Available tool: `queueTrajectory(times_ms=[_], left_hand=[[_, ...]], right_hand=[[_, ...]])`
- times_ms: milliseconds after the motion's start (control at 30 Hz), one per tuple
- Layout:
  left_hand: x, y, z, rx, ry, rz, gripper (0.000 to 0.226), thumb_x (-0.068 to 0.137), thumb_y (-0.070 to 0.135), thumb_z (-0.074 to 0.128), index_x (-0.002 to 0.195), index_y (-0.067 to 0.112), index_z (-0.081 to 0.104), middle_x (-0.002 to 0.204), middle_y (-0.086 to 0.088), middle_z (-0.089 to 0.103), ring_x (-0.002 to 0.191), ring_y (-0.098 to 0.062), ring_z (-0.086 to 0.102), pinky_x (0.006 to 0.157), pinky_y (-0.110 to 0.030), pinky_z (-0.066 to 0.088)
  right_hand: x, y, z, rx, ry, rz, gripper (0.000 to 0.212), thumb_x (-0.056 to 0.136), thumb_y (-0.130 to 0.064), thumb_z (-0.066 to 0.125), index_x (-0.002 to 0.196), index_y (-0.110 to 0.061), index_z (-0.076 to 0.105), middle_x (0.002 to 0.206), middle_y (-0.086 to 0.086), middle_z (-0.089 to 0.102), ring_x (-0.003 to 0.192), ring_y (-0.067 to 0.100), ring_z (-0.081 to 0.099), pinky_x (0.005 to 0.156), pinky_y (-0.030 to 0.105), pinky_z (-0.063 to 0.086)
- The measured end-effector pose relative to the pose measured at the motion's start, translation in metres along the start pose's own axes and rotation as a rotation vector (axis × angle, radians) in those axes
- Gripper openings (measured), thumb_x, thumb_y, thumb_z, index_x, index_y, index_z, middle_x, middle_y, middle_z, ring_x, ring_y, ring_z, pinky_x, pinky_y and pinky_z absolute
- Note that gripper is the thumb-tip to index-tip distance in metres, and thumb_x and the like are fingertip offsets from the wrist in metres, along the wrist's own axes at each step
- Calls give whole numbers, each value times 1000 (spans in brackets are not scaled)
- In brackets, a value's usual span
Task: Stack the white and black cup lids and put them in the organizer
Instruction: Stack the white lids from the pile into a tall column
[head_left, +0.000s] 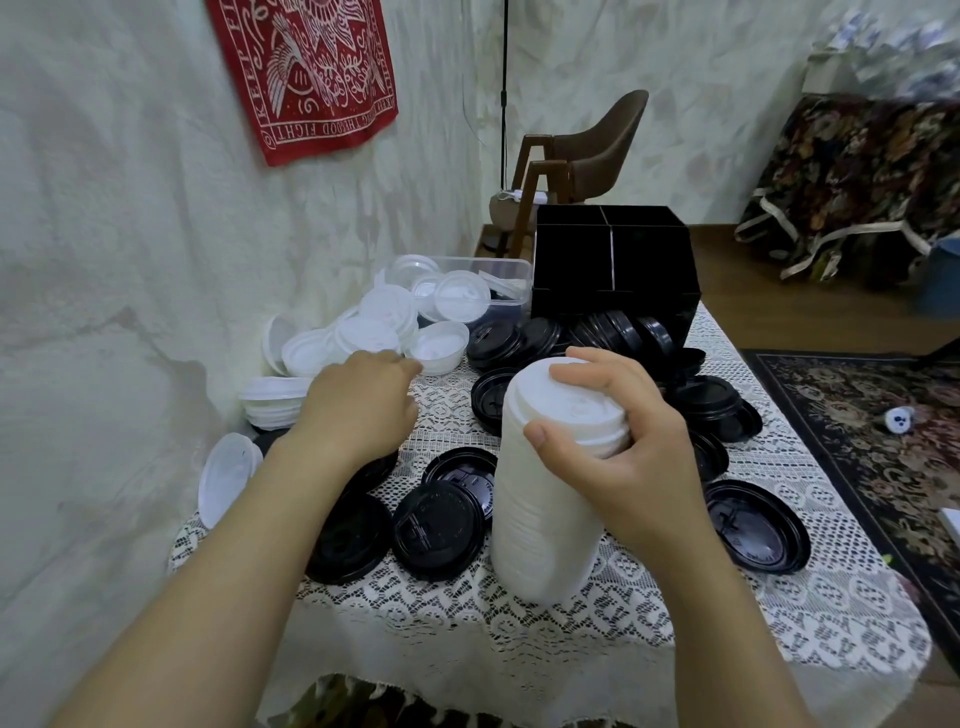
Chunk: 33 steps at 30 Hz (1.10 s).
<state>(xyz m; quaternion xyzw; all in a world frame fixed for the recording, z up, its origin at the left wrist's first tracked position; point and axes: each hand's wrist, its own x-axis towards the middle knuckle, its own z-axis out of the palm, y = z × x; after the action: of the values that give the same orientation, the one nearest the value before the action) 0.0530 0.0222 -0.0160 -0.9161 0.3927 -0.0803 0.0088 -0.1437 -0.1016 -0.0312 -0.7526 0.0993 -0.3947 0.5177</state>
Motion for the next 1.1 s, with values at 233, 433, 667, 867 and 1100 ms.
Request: queueTrajectory(times_ms=[233,433,667,867,1100], left_hand=[[19,-14,37,-4,-159,-80,39,94,34,47,129,18,52,137,-3,47,128,-26,40,95,-46,45],[17,-16,46,-96,-86,-98,38,94,30,48,126,12,56,132,-10,53,122,-29,46,95,-42,45],[22,-11,44,18,-113,-131,27,92,22,50,113,8,57,122,-11,58,111,-30,53,78,-36,43],[28,-4,40,40,-99,-156,6,87,4,49,85,8,54,98,-10,60,89,-30,56,67,-34,40],[28,-3,43,-376,40,-112,13,92,16,52,94,7,60,85,-9,60,82,-29,56,63,-32,36]], right_hand=[[-1,-1,0,8,1,7,43,63,-54,70,101,-34,66,121,-24,53,117,-5,50,92,14,44],[0,-1,0,3,2,5,43,64,-54,69,101,-33,66,123,-23,53,119,-2,50,95,23,45],[0,-1,1,12,3,12,42,64,-55,69,100,-34,66,123,-23,53,119,-2,50,93,18,44],[0,-1,1,9,0,2,40,65,-54,68,100,-35,65,122,-24,53,118,-2,50,92,16,44],[0,-1,1,14,-2,-9,38,66,-53,68,99,-36,64,124,-20,53,118,-4,50,93,12,42]])
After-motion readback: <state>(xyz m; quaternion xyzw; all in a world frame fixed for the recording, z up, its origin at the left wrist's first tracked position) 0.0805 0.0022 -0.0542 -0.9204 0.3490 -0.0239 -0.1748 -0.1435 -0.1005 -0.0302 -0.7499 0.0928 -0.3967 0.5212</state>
